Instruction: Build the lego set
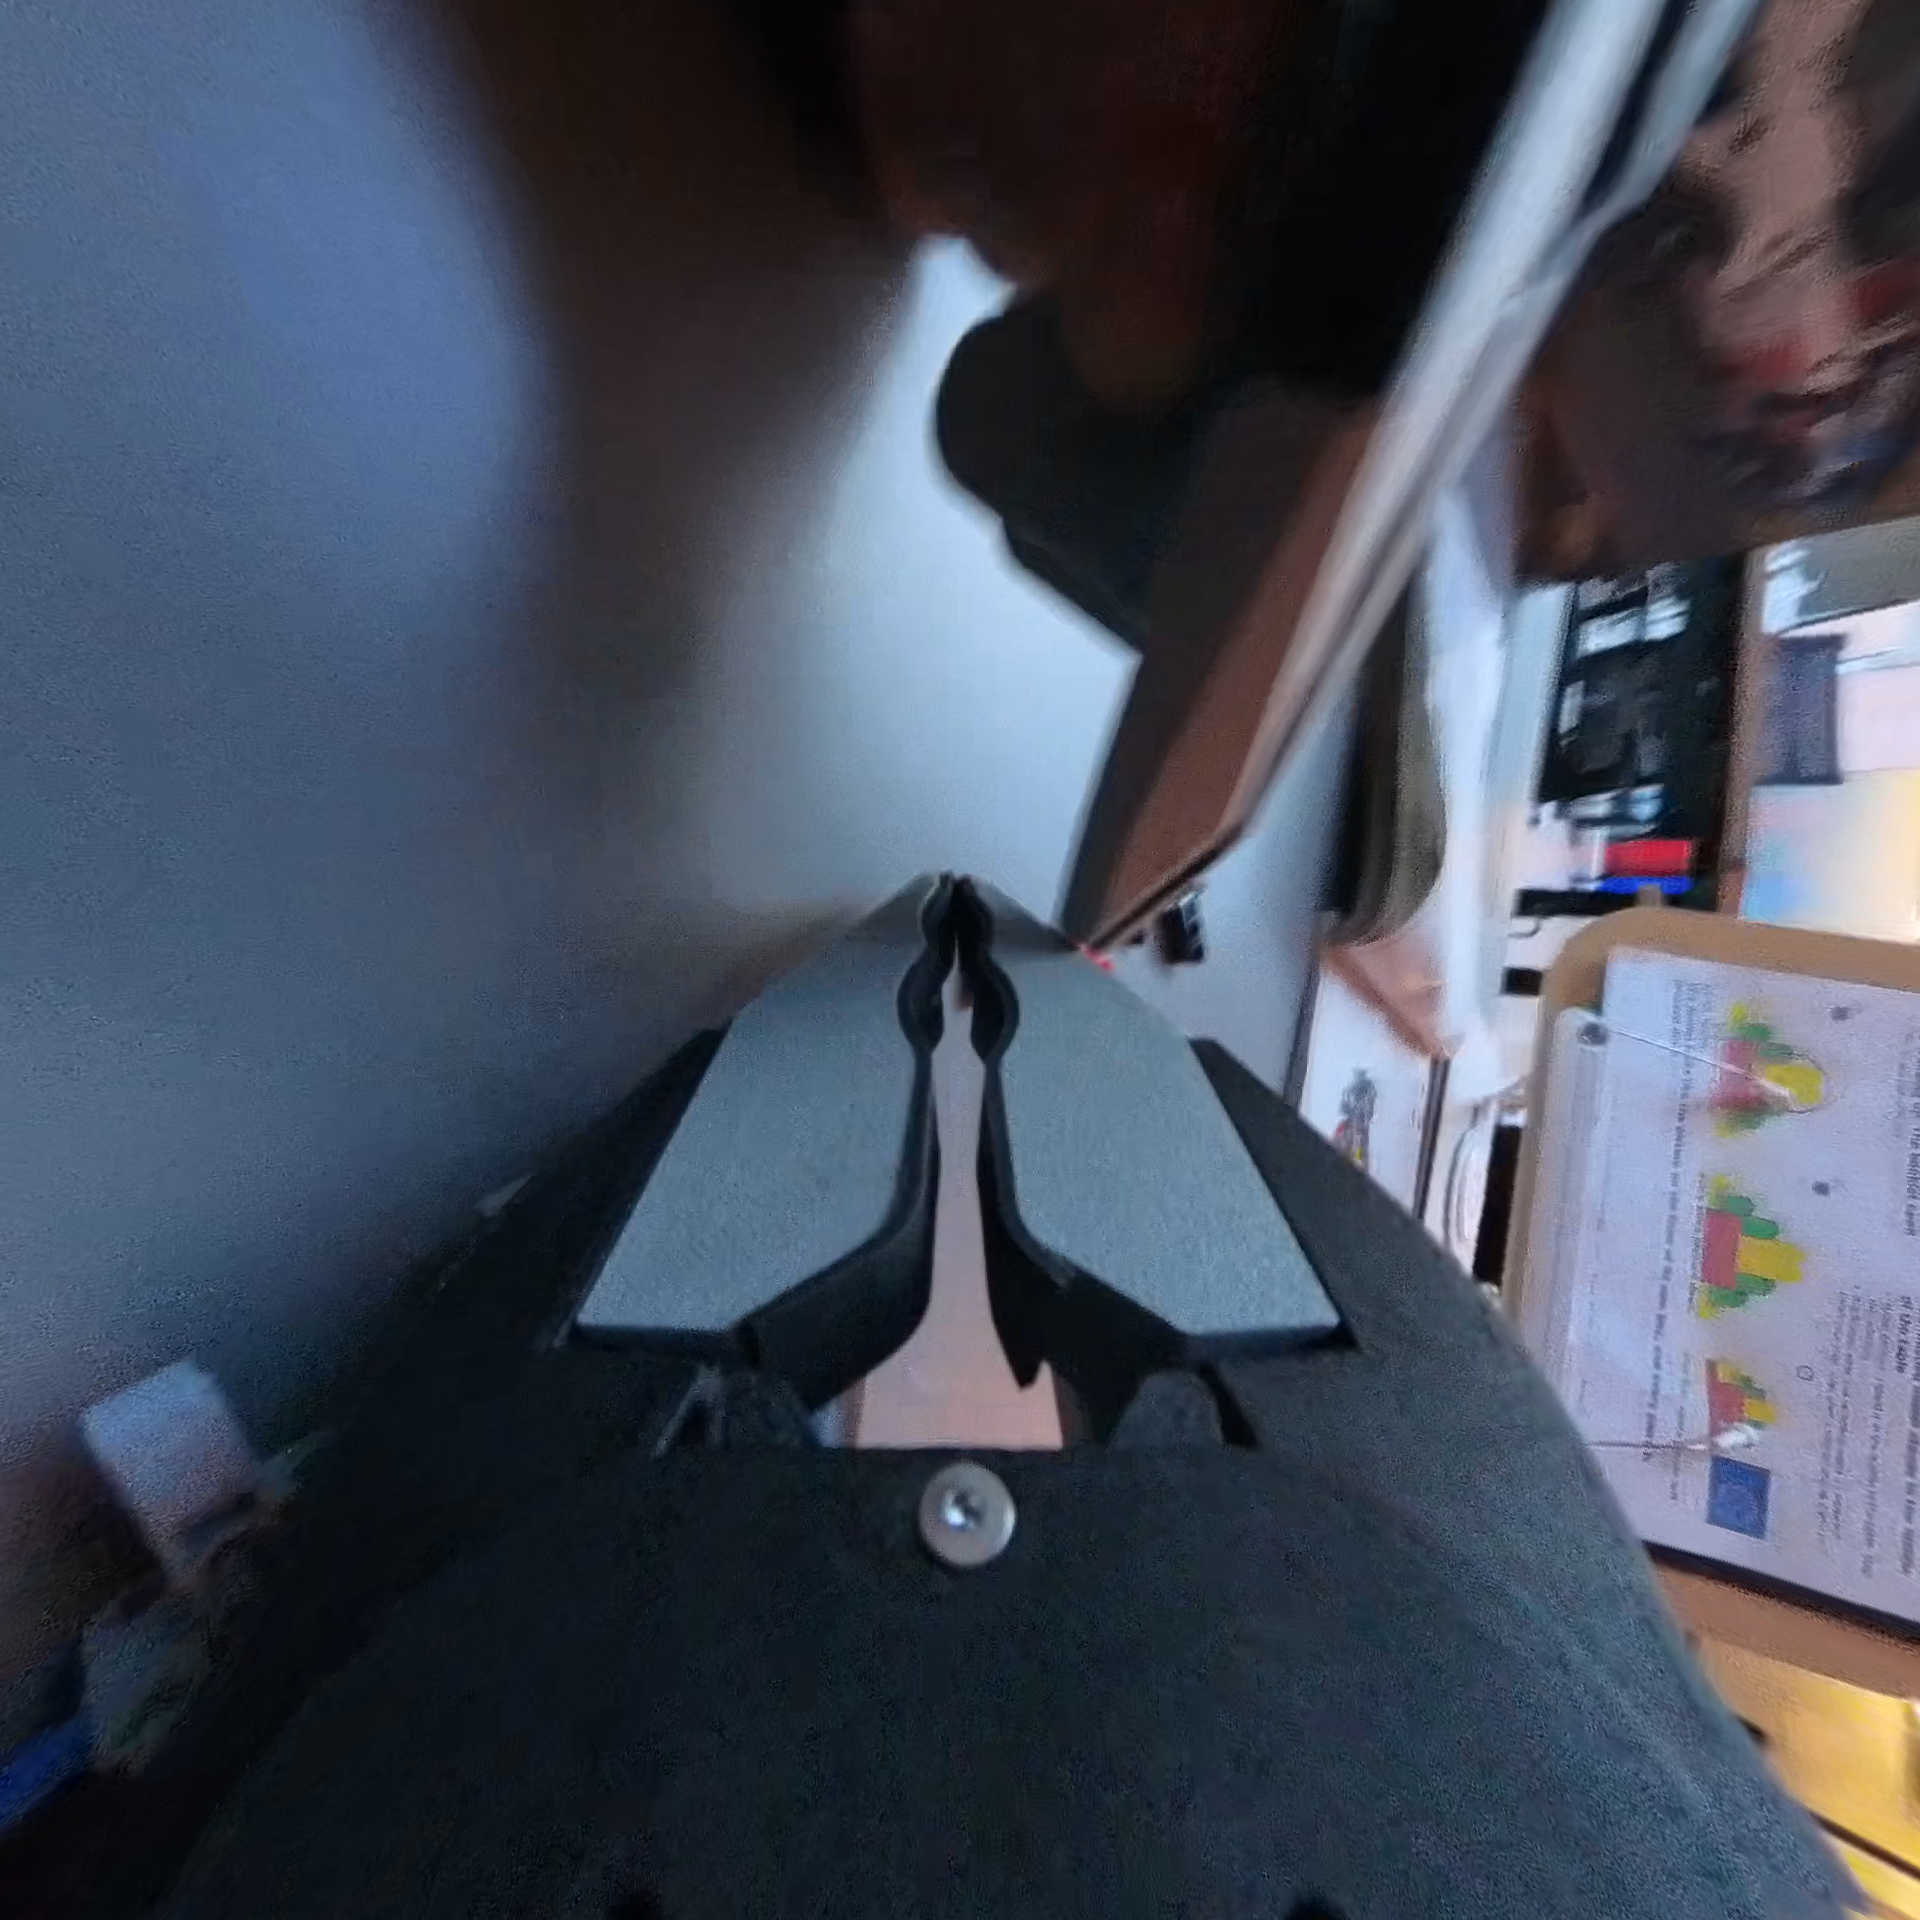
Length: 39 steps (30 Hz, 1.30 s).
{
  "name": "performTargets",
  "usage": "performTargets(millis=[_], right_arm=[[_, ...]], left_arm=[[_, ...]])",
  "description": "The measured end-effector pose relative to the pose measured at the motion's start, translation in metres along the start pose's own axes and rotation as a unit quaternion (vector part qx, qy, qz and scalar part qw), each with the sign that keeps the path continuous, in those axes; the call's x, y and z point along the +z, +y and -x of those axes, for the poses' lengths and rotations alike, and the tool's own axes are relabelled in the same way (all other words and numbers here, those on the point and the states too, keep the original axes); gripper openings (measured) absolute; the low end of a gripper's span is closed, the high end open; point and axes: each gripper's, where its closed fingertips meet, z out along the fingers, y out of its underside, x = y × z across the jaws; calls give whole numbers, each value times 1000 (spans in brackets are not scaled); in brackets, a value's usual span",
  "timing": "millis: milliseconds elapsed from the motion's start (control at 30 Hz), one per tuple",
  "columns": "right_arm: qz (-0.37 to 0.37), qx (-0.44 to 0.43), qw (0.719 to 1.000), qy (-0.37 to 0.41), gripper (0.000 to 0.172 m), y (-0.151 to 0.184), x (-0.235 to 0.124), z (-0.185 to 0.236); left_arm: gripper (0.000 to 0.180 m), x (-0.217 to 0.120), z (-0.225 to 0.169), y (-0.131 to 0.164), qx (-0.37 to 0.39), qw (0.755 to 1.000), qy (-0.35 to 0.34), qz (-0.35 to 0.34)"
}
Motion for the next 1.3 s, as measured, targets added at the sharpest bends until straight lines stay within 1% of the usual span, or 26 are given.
performTargets(millis=[100,167,233,367,433,500,600,667,733,800,833,900,967,1000,1067,1133,1167,1233,1300], right_arm=[[-41,97,994,-28,0,-6,-13,-12],[-52,120,991,-32,0,-5,-18,-17],[-53,123,991,-24,0,-2,-20,-20],[-44,132,990,16,0,8,-24,-36],[-56,156,986,27,0,10,-29,-45],[-76,179,979,61,0,12,-39,-61],[-114,232,959,118,0,19,-68,-96],[-124,271,940,167,0,37,-95,-124],[-96,317,922,201,0,71,-120,-145],[-39,374,906,194,0,116,-132,-150],[-11,402,898,176,0,137,-134,-146],[30,445,889,105,5,165,-128,-126],[99,476,872,50,21,191,-118,-102],[137,480,866,28,22,202,-112,-90],[200,469,860,2,24,217,-99,-72],[246,428,870,-5,23,229,-88,-65],[263,408,874,-4,22,234,-83,-64],[286,380,880,-15,28,241,-74,-62],[308,345,886,-24,31,247,-67,-62]], left_arm=[[0,-11,15,0,-5,999,-36,-6],[0,-20,26,0,-14,998,-55,-12],[0,-24,31,-1,-22,998,-55,-17],[0,-24,30,2,-34,998,-45,-9],[0,-22,29,7,-31,998,-47,4],[0,-20,28,11,-22,998,-52,17],[0,-19,26,16,-6,997,-66,29],[0,-19,26,18,3,997,-73,35],[0,-21,25,19,12,996,-79,36],[0,-21,25,19,20,996,-83,40],[0,-21,26,20,25,995,-87,45],[0,-25,29,20,35,993,-99,53],[0,-32,31,15,44,991,-111,54],[0,-38,32,11,50,990,-120,52],[0,-55,35,1,62,987,-143,48],[0,-75,36,-10,71,983,-166,41],[0,-85,35,-15,73,981,-174,36],[0,-104,30,-22,78,978,-189,29],[1,-118,24,-24,84,976,-201,27]])
